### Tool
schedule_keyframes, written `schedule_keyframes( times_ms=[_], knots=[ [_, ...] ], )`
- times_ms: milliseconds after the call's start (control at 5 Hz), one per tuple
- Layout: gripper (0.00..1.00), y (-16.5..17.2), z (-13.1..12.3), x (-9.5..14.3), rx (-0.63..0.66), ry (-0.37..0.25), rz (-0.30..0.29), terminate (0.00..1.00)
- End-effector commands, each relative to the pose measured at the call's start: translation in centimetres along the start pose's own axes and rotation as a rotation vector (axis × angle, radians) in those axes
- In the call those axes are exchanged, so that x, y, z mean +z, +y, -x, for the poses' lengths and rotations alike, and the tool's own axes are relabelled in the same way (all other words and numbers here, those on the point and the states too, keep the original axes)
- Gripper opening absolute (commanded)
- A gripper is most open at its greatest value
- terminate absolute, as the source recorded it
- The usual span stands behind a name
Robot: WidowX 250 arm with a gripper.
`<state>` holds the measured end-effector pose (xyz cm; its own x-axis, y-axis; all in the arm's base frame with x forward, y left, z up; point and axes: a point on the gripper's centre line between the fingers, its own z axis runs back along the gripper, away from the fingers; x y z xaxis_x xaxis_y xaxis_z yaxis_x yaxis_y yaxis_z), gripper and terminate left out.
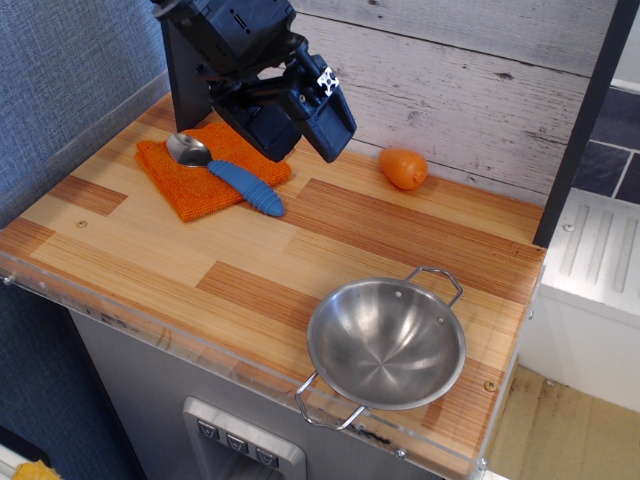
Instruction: Slide the bowl to in front of the spoon.
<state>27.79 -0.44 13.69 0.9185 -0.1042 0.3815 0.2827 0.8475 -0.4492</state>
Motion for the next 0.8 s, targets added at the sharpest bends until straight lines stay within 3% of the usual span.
schedule_keyframes(
  times_ms=[0, 600],
  knots=[
    [1.00, 0.0, 0.0, 0.0, 0.000, 0.000, 0.000, 0.00],
    [1.00, 0.2, 3.3, -3.1, -0.034, 0.080, -0.063, 0.00]
  ],
)
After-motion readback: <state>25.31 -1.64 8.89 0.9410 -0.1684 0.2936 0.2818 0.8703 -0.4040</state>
